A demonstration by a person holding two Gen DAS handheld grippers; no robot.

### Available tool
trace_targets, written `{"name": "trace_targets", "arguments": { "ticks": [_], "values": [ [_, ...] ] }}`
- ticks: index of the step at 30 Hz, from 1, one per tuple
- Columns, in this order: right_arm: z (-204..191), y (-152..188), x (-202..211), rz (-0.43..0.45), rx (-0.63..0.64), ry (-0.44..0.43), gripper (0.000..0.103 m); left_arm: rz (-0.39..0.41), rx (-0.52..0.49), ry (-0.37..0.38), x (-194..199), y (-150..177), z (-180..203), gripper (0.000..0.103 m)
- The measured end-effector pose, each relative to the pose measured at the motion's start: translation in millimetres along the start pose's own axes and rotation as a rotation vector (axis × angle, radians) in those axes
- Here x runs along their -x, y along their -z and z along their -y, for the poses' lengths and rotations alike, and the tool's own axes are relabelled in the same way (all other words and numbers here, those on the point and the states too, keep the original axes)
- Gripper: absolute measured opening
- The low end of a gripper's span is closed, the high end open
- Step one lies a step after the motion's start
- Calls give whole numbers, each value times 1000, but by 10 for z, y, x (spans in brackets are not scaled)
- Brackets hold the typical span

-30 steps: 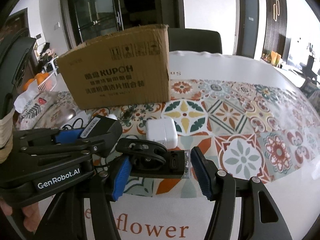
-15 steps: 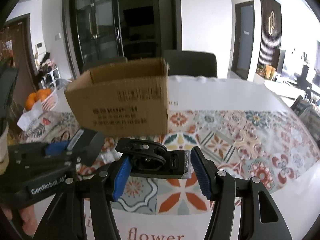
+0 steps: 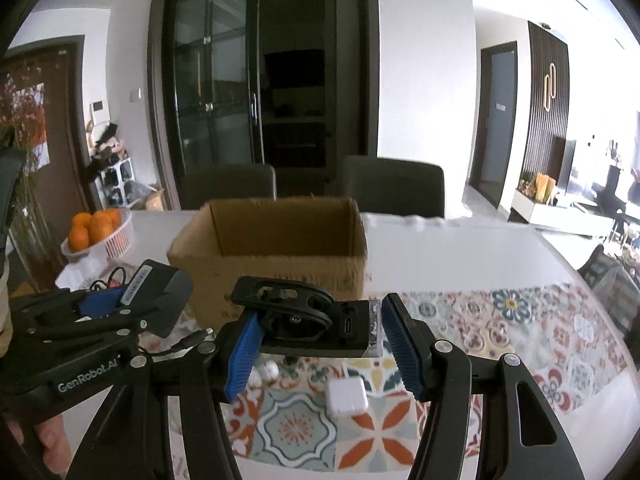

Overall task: Organize rigid objects
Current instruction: 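Lift both held black chargers and carry them toward the cardboard box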

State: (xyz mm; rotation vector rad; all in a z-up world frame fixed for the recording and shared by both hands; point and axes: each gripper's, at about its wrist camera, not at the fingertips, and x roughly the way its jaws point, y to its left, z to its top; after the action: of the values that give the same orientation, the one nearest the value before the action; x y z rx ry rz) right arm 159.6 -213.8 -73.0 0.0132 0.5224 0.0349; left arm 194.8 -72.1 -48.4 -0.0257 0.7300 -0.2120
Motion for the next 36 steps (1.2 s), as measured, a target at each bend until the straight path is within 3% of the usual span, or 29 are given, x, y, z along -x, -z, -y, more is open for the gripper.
{"name": "trace_targets", "arguments": {
  "ticks": [19,30,36],
  "values": [
    [-149,-742,-49,106,-18,33,60,143,-13,-48,165,-682,-214,41],
    [-143,-1097,-298,110,6,43,60,142,-27,-41,-62,-1041,-285,41],
    [-96,-1232,-528,58,9,25,60,111,-34,-23,-221,-1205,-283,41]
  ]
}}
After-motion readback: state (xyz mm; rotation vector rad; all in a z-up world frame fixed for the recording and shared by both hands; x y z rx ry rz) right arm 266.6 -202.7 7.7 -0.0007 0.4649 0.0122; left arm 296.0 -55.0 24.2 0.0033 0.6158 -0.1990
